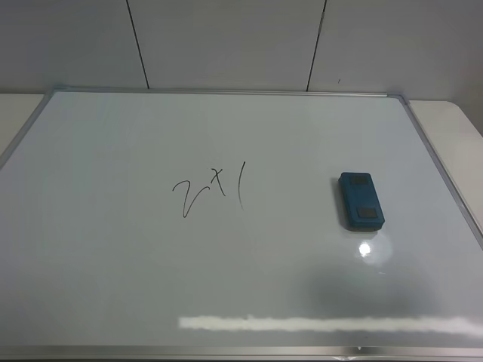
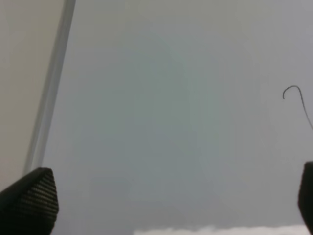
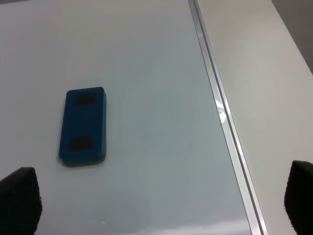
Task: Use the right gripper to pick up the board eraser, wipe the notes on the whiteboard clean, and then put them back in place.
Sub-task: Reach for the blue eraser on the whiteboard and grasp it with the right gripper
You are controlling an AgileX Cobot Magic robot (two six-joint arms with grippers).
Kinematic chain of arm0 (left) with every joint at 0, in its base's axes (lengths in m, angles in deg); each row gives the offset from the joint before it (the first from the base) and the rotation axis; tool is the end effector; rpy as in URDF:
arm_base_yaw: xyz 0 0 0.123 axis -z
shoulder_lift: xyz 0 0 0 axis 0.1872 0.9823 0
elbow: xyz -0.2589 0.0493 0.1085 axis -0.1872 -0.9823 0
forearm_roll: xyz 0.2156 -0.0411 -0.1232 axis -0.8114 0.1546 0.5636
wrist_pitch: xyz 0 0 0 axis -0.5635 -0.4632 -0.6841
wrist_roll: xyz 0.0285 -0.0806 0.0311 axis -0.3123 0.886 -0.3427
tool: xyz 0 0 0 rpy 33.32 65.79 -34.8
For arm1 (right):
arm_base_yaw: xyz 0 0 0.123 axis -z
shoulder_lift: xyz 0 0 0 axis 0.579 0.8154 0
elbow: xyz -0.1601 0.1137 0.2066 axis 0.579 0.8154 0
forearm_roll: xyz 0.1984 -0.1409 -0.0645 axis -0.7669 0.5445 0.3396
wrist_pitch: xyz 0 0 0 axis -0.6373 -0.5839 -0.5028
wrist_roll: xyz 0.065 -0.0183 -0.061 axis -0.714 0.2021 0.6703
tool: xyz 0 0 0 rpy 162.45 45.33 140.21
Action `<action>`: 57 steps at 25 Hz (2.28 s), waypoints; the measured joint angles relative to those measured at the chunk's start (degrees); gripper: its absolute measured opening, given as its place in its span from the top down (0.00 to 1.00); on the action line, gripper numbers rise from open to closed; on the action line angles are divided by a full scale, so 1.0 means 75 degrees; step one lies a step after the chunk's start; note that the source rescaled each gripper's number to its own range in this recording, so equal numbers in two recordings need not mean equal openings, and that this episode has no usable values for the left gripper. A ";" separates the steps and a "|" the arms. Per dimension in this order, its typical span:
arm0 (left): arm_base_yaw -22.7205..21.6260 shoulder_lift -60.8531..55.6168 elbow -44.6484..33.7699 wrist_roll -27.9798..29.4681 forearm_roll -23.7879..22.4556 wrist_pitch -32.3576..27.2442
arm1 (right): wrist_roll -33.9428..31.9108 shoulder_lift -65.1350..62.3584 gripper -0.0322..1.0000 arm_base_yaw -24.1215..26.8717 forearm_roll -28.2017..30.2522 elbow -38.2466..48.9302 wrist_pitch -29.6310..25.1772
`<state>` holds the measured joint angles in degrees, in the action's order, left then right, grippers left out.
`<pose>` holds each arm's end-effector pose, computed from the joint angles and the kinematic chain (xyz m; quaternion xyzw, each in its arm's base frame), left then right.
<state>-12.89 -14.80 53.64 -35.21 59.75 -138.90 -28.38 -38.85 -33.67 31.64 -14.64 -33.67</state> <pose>-0.0056 -0.0056 0.2794 0.0032 0.8482 -0.0129 0.5295 -0.0054 0.0012 0.2755 0.0299 0.8555 0.0087 0.5169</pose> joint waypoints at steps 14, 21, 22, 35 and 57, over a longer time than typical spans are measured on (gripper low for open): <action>0.0000 0.0000 0.0000 0.0000 0.0000 0.0000 | 0.0000 0.0000 0.00 0.0000 0.0090 0.0000 0.0000; 0.0000 0.0000 0.0000 0.0000 0.0000 0.0000 | -0.0047 0.0000 0.00 0.0000 0.0090 0.0000 0.0000; 0.0000 0.0000 0.0000 0.0000 0.0000 0.0000 | -0.0047 0.0000 0.00 0.0000 0.0090 0.0000 0.0000; 0.0000 0.0000 0.0000 0.0000 0.0000 0.0000 | -0.0262 0.1929 0.00 0.0000 -0.0158 -0.0449 0.1142; 0.0000 0.0000 0.0000 0.0000 0.0000 0.0000 | -0.0381 0.7627 0.00 0.0000 -0.1391 -0.0466 0.2445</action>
<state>-12.89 -14.80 53.64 -35.21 59.75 -138.90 -31.23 18.35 -33.67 21.21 -18.14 -15.33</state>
